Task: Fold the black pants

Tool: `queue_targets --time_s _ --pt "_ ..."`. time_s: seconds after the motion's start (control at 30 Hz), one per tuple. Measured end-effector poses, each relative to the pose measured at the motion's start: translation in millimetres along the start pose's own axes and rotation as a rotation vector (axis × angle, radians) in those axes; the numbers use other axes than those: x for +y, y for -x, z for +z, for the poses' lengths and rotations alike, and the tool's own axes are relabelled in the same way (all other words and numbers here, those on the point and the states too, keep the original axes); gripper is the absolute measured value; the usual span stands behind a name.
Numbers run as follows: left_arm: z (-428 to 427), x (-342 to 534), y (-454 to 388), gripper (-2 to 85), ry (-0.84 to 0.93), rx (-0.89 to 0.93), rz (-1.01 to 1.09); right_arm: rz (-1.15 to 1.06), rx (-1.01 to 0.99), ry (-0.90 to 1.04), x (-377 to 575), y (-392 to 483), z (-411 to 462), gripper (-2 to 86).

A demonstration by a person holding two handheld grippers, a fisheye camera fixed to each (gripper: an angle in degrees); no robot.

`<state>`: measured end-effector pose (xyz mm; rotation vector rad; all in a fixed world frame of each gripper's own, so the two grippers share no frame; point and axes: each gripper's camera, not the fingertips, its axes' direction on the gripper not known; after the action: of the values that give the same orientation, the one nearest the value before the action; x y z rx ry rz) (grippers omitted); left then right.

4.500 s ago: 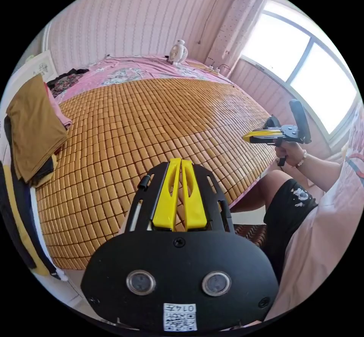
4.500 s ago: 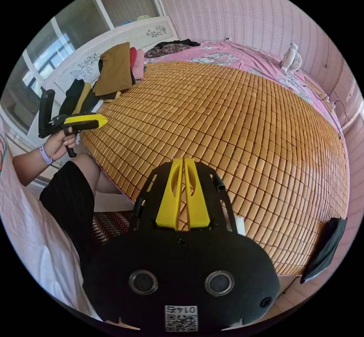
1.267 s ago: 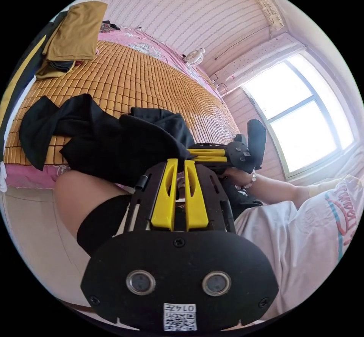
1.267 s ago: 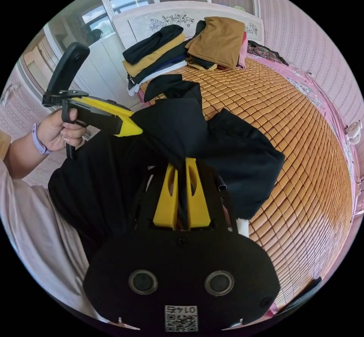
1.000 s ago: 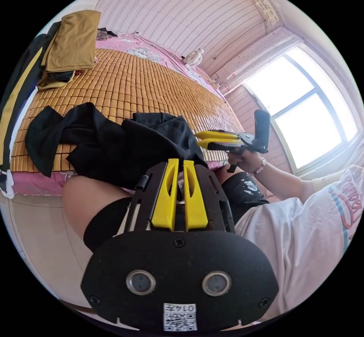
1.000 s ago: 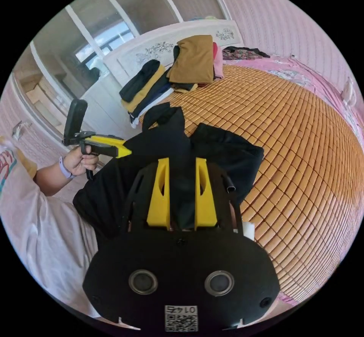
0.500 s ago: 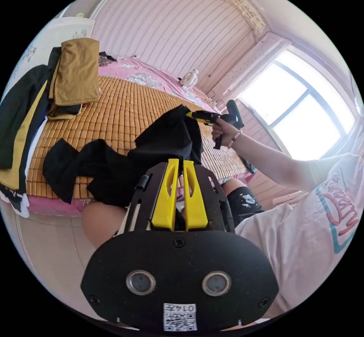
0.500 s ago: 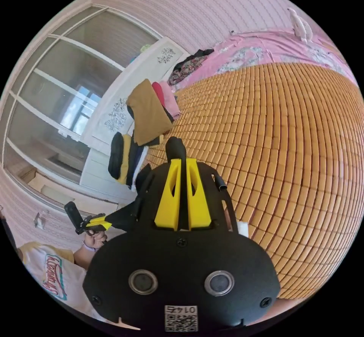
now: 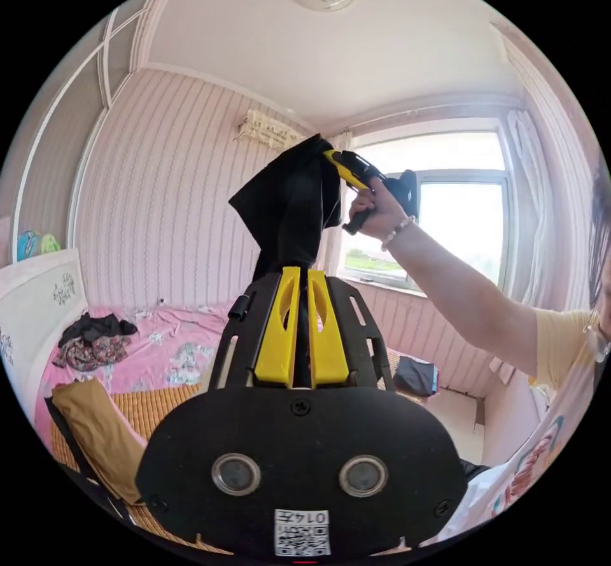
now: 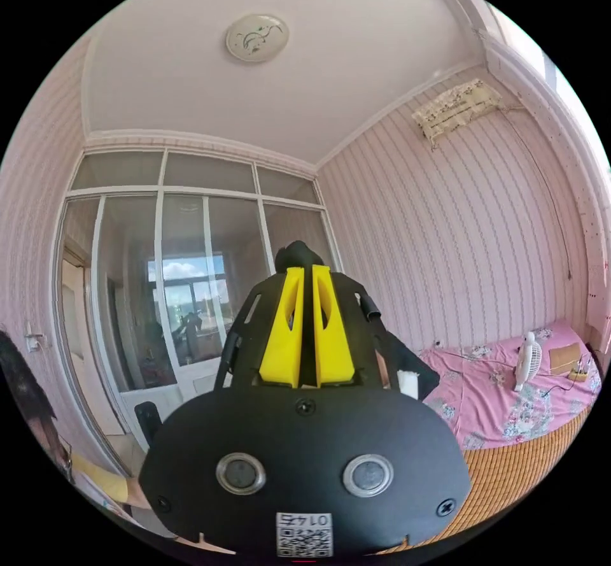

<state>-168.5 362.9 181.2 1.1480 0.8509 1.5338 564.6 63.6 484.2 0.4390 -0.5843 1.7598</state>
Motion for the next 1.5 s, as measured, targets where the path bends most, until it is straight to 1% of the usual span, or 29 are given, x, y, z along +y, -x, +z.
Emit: queue_targets --time_s 0.07,0.1,0.13,0.17,0.23,0.27,0.3,0.33,0.37,0.4,0.43,0.5,0.53,0.57,0.6,0.67,0.73,0.83,0.9,1.0,1.07,1.13,1.17,1.2,1.27,1.33,1.37,1.43,1.5 --pt "4 -19 -13 -0.6 -0.001 0.004 0.070 -0.100 -0.023 -0.005 -19 23 -13 1.3" --pt "10 -19 -19 -0.4 0.027 -0.020 0.113 -0.173 -0.030 0.031 -18 35 -19 1.3" --pt "17 -9 -22 -0.1 0.074 -0.050 0.131 -0.200 -0.035 0.053 -13 39 -22 1.3" --pt "21 0 -21 0.1 0.105 -0.061 0.126 -0.236 -0.050 0.102 6 43 -29 1.4" --pt "41 51 -12 1.4 0.259 -0.060 0.040 -0.253 -0.100 0.201 53 38 -38 1.4" --pt "47 67 -8 1.9 0.305 -0.053 0.009 -0.237 -0.132 0.274 98 30 -45 1.4" --pt "58 105 -1 2.9 0.421 -0.038 -0.068 -0.203 -0.144 0.352 152 20 -53 1.5" --pt "64 145 7 3.1 0.528 -0.033 -0.156 -0.178 -0.140 0.397 182 14 -57 1.5" --pt "66 164 10 3.3 0.574 -0.029 -0.211 -0.098 -0.108 0.500 246 0 -65 1.5" --pt "64 200 16 3.2 0.641 -0.007 -0.310 0.026 -0.075 0.638 315 -17 -72 1.6" --pt "60 229 20 3.1 0.697 0.005 -0.409 0.075 -0.055 0.715 351 -24 -76 1.6" --pt "54 260 22 2.8 0.763 0.011 -0.519 0.241 0.130 1.013 491 -44 -94 1.7" --pt "54 272 21 2.8 0.805 0.031 -0.567 0.272 0.159 1.063 517 -45 -99 1.8" --pt "55 276 20 2.9 0.824 0.040 -0.583 0.350 0.155 1.127 555 -45 -109 1.9" --pt "58 279 19 3.0 0.855 0.054 -0.605 0.395 0.140 1.145 574 -39 -115 2.0" --pt "67 278 15 3.3 0.878 0.069 -0.614 0.362 0.159 1.114 581 -23 -118 2.2" --pt "86 272 14 4.3 0.876 0.098 -0.632 0.309 0.175 1.122 583 -9 -115 2.6" --pt "122 263 12 5.3 0.882 0.149 -0.638 0.333 0.173 1.127 588 -3 -112 3.7" --pt "145 258 10 5.4 0.903 0.149 -0.618 0.360 0.147 1.154 585 -1 -113 6.2" --pt "173 247 5 5.0 0.896 0.188 -0.610 0.280 0.142 1.219 560 15 -100 10.9" --pt "187 243 3 4.8 0.892 0.190 -0.604 0.269 0.113 1.198 542 18 -88 11.7" --pt "205 238 4 4.6 0.927 0.119 -0.556 0.239 0.108 1.132 526 14 -75 11.3" --pt "210 238 6 4.4 0.936 0.096 -0.553 0.222 0.154 1.089 523 6 -63 10.5" --pt "216 238 12 4.0 0.942 0.070 -0.576 0.235 0.228 1.091 528 -7 -46 9.9" --pt "221 240 21 3.8 0.908 0.096 -0.684 0.294 0.306 1.165 547 -29 -14 9.5" --pt "222 242 27 4.1 0.883 0.107 -0.772 0.294 0.320 1.189 566 -38 13 9.1" --pt "222 241 26 4.2 0.886 0.095 -0.767 0.252 0.356 1.195 578 -39 26 8.8" --pt "223 235 23 5.0 0.911 0.053 -0.724 0.246 0.388 1.298 598 -47 40 7.7" --pt "227 231 20 6.6 0.918 0.061 -0.696 0.321 0.341 1.259 584 -56 31 3.5"
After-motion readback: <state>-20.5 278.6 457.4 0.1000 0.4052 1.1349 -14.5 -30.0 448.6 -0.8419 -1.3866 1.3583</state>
